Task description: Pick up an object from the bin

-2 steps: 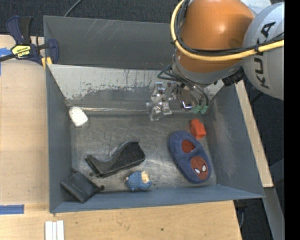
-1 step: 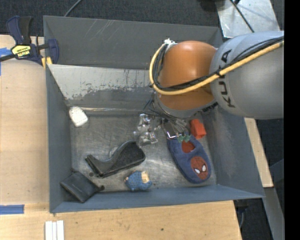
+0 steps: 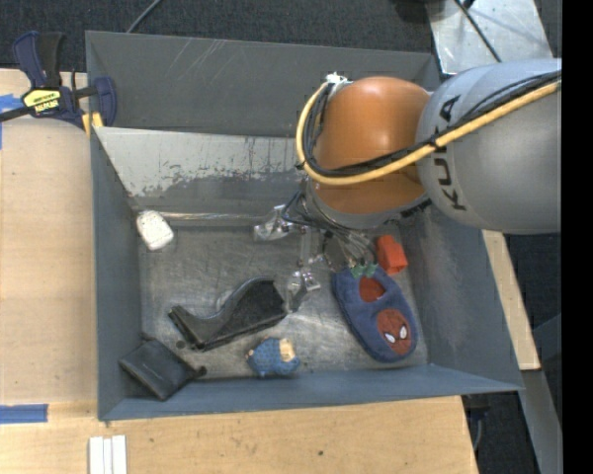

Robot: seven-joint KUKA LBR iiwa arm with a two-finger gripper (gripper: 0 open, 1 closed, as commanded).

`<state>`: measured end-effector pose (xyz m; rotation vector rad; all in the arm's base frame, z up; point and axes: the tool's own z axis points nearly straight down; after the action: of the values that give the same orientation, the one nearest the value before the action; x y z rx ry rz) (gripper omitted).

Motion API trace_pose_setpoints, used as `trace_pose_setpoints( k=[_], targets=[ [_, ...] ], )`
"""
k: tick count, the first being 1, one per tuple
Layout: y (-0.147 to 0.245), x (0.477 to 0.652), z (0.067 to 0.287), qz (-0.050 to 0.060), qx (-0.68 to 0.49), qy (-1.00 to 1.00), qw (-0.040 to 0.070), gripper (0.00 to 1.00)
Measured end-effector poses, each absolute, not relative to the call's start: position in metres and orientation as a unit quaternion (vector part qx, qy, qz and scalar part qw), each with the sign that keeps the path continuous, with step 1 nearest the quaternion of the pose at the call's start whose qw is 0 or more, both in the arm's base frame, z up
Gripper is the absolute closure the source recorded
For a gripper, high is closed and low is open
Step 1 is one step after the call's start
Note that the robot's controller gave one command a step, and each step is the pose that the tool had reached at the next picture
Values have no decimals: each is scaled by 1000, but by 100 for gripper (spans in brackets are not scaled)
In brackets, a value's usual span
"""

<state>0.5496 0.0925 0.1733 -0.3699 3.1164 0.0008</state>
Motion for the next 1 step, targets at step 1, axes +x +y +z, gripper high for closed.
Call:
trace_pose_setpoints(
  k=[1],
  targets=[
    [114, 549, 107, 0, -214, 977, 4, 0]
  ],
)
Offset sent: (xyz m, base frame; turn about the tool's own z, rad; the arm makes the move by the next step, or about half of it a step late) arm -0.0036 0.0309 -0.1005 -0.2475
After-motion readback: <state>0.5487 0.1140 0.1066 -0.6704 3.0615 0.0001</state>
